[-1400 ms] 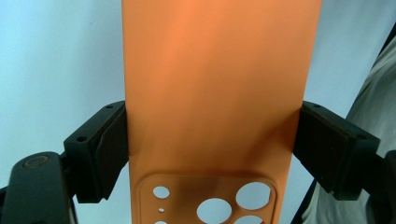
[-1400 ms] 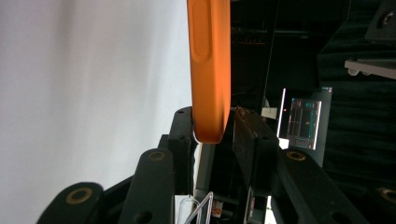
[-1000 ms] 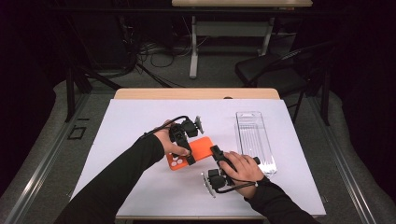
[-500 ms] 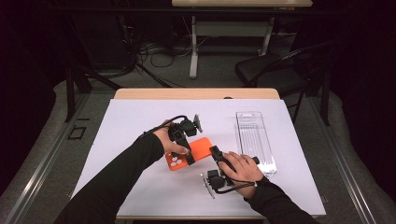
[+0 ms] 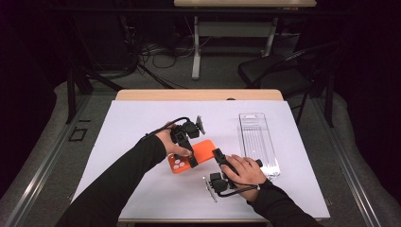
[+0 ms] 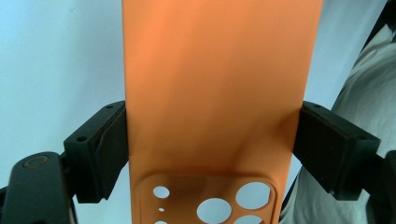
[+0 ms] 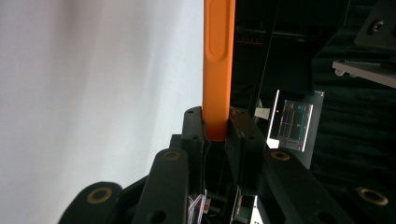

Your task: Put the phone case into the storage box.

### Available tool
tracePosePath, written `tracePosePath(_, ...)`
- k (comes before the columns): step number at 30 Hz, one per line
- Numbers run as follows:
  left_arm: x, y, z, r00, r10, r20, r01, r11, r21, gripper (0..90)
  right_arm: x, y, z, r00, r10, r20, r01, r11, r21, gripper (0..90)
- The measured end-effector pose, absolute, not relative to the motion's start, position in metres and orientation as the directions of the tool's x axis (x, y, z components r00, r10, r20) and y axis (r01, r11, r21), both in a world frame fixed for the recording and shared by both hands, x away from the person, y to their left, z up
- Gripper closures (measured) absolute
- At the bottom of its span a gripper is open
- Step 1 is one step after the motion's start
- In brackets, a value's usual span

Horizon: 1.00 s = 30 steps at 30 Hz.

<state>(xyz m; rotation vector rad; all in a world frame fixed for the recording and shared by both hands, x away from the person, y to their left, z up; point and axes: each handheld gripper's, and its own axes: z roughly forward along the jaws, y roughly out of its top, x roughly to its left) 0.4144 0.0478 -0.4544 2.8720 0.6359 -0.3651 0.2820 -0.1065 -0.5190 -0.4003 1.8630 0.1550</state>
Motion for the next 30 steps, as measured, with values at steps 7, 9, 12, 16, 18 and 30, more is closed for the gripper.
tracePosePath(7,0.4147,0.0490,-0.4548,0.876,0.390,-0.285,0.437,-0.891,0.121,15.8,0.2815,-0.1061,-0.5192,-0.275,-0.192,-0.942,-0.347,0.934,-0.089,79.3)
tracePosePath(9,0.4147,0.0489,-0.4551,0.876,0.390,-0.284,0.435,-0.892,0.120,15.8,0.2811,-0.1059,-0.5197,-0.272,-0.197,-0.942,-0.346,0.933,-0.095,79.4)
tracePosePath(12,0.4150,0.0489,-0.4557,0.875,0.388,-0.288,0.435,-0.893,0.117,15.8,0.2808,-0.1057,-0.5203,-0.264,-0.203,-0.943,-0.348,0.932,-0.103,79.5)
tracePosePath(16,0.4150,0.0493,-0.4555,0.873,0.389,-0.293,0.437,-0.891,0.120,15.7,0.2803,-0.1066,-0.5206,-0.258,-0.197,-0.946,-0.350,0.931,-0.099,79.8)
tracePosePath(18,0.4151,0.0492,-0.4555,0.874,0.387,-0.294,0.435,-0.892,0.120,15.7,0.2800,-0.1069,-0.5210,-0.257,-0.193,-0.947,-0.351,0.932,-0.095,80.0)
tracePosePath(30,0.4147,0.0495,-0.4555,0.872,0.388,-0.298,0.439,-0.890,0.124,15.6,0.2788,-0.1069,-0.5223,-0.252,-0.177,-0.951,-0.343,0.936,-0.084,80.5)
